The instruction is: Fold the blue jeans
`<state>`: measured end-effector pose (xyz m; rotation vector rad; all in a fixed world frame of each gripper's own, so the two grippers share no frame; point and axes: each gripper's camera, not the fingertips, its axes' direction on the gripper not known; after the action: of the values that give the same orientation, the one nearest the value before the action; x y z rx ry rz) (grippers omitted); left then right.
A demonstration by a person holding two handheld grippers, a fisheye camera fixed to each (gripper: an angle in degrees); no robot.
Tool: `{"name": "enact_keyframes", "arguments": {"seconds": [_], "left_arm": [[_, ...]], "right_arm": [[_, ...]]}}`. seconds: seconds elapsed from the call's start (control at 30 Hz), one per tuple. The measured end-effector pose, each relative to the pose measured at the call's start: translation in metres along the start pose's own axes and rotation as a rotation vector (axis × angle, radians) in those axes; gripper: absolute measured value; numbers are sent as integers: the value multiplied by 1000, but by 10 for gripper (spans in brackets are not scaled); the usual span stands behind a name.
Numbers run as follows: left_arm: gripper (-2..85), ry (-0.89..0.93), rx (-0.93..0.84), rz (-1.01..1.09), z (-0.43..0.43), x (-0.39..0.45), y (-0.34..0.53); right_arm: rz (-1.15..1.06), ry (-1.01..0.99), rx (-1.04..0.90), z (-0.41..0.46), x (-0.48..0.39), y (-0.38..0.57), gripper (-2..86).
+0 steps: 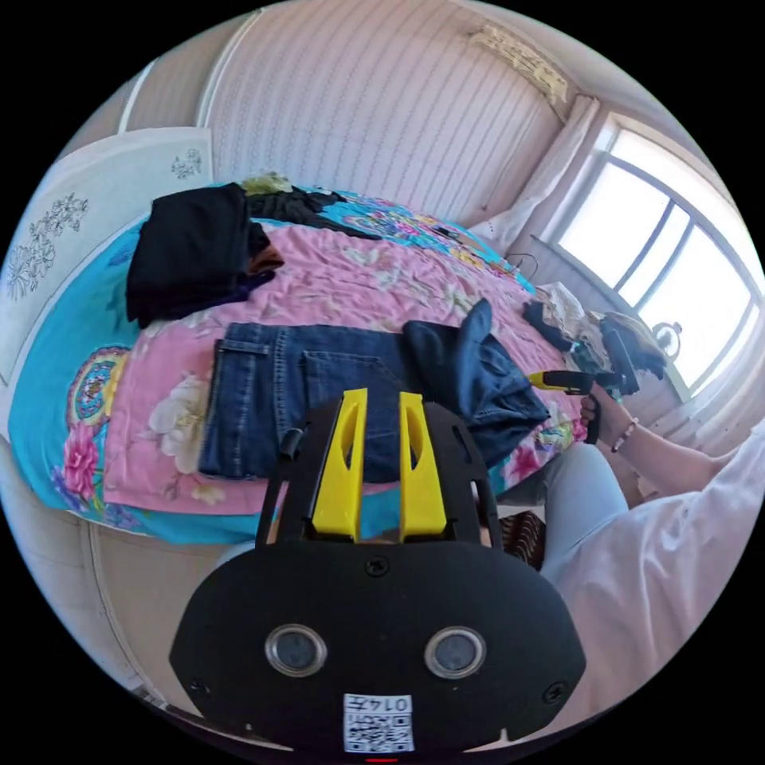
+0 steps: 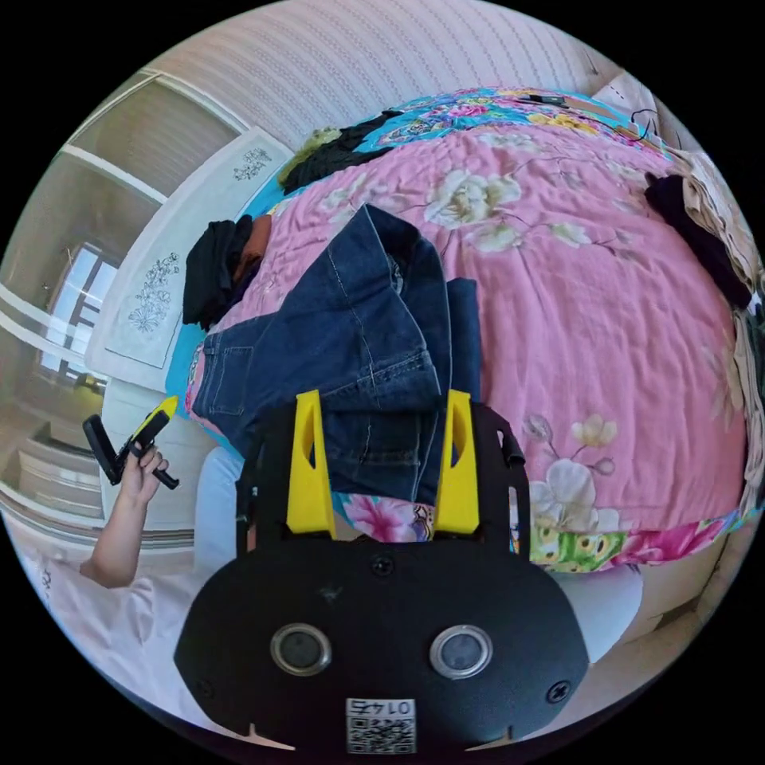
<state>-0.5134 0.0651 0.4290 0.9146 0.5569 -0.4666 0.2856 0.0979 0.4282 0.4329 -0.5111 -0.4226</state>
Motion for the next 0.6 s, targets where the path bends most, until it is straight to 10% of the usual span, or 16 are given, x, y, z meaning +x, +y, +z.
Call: {"name": "enact_keyframes", "arguments": {"seconds": [0.6], "left_arm": [[113,-291,-262,-299,105,-105,-42]], "right_arm": [[71,-94,-63,-93,-10,0,40]]}}
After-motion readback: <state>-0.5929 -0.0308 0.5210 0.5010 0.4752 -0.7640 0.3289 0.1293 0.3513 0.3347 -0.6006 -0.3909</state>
